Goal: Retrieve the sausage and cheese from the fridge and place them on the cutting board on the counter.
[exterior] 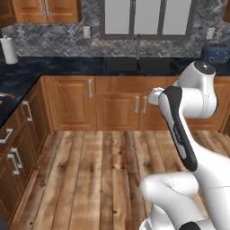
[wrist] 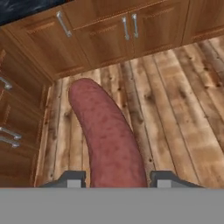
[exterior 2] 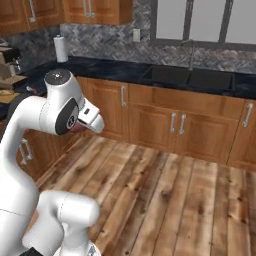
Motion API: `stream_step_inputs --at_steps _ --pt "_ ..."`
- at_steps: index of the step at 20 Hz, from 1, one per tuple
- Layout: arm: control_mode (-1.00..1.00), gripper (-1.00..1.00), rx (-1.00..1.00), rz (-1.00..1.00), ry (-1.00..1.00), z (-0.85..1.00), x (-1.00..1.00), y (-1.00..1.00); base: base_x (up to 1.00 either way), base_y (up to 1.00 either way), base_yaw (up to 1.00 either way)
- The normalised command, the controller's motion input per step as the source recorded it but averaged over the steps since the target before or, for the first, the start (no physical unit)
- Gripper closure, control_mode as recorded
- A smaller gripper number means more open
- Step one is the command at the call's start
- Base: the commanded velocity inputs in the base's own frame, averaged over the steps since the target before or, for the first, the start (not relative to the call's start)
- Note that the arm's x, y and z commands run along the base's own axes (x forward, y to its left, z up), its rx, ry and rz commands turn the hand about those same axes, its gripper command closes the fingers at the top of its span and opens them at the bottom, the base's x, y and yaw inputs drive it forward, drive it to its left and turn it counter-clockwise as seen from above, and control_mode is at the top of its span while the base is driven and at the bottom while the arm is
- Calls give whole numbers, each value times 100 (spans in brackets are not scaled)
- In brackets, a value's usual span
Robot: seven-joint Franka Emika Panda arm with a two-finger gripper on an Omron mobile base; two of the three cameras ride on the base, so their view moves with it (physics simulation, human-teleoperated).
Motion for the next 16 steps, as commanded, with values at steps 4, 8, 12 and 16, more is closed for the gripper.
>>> stream_step_inputs --at_steps 4,8,12,16 --pt "100 100 0 0 0 0 0 0 100 0 35" --pt "100 100 0 0 0 0 0 0 100 0 40" --pt "100 100 0 0 0 0 0 0 100 0 45" --pt "100 100 0 0 0 0 0 0 100 0 50"
